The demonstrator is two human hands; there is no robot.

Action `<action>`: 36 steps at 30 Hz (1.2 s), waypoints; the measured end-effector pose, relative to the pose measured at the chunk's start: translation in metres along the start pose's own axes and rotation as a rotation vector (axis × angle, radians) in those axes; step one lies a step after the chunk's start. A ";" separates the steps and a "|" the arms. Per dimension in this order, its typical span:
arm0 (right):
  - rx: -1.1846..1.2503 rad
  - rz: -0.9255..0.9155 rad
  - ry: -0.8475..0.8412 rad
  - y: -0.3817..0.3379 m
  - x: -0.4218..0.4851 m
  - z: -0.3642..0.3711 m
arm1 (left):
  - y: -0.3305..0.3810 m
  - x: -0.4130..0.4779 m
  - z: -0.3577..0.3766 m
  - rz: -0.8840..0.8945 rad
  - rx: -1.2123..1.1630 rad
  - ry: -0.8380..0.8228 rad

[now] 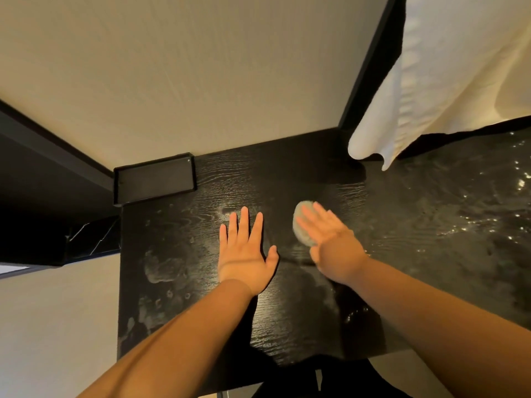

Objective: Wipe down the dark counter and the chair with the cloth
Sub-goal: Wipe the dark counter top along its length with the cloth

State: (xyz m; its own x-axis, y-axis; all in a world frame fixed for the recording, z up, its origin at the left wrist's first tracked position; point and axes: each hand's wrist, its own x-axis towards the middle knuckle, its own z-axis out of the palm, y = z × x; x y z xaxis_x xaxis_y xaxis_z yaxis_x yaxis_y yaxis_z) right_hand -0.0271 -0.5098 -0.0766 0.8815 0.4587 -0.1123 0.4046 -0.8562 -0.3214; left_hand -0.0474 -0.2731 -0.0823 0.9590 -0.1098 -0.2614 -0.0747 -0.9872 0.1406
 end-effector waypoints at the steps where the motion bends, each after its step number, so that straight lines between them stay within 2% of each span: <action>1: -0.015 -0.078 -0.031 0.000 -0.007 0.000 | 0.000 0.000 -0.001 -0.004 -0.004 -0.002; 2: -0.020 -0.140 -0.078 0.007 -0.009 -0.003 | 0.001 0.000 -0.001 -0.009 -0.008 -0.003; 4: -0.064 -0.180 -0.054 0.028 -0.003 -0.010 | 0.001 0.000 -0.001 -0.014 -0.016 0.003; 8: 0.040 0.177 -0.021 0.050 0.020 -0.028 | 0.001 0.000 -0.001 -0.016 -0.034 0.017; 11: 0.107 0.344 0.060 0.019 0.022 -0.025 | 0.001 -0.001 -0.001 -0.010 -0.043 0.032; 13: 0.117 0.259 0.042 -0.008 0.011 -0.014 | 0.000 -0.001 0.000 -0.002 -0.045 0.045; 17: 0.081 -0.145 -0.062 -0.015 -0.025 0.000 | -0.004 -0.002 0.001 0.025 -0.052 0.056; 19: 0.056 -0.159 -0.051 0.004 -0.024 -0.003 | -0.006 -0.003 0.000 0.039 -0.057 0.054; 24: 0.080 0.281 0.060 0.017 0.000 -0.012 | -0.005 -0.004 0.000 0.040 -0.053 0.078; 26: 0.063 0.359 0.082 0.000 0.000 -0.011 | -0.004 -0.004 0.002 0.038 -0.036 0.090; 28: 0.011 0.236 0.045 -0.022 -0.013 -0.005 | -0.004 -0.003 0.005 0.043 -0.019 0.098; 30: -0.043 0.044 -0.083 -0.038 -0.032 0.000 | -0.006 -0.002 0.005 0.051 -0.006 0.093; 32: -0.069 -0.051 -0.172 -0.033 -0.038 -0.001 | -0.007 -0.001 0.006 0.061 0.008 0.088; 34: -0.103 -0.116 -0.162 -0.019 -0.030 -0.009 | -0.007 -0.001 0.006 0.061 0.013 0.075; 36: -0.161 -0.097 -0.105 -0.006 -0.019 -0.016 | -0.007 -0.001 0.006 0.059 0.009 0.072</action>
State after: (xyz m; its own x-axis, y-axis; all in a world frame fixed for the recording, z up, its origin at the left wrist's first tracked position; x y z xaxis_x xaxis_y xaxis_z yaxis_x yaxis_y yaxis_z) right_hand -0.0425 -0.5176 -0.0578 0.8099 0.5557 -0.1880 0.5272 -0.8300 -0.1822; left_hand -0.0494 -0.2668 -0.0890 0.9700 -0.1595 -0.1833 -0.1337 -0.9803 0.1454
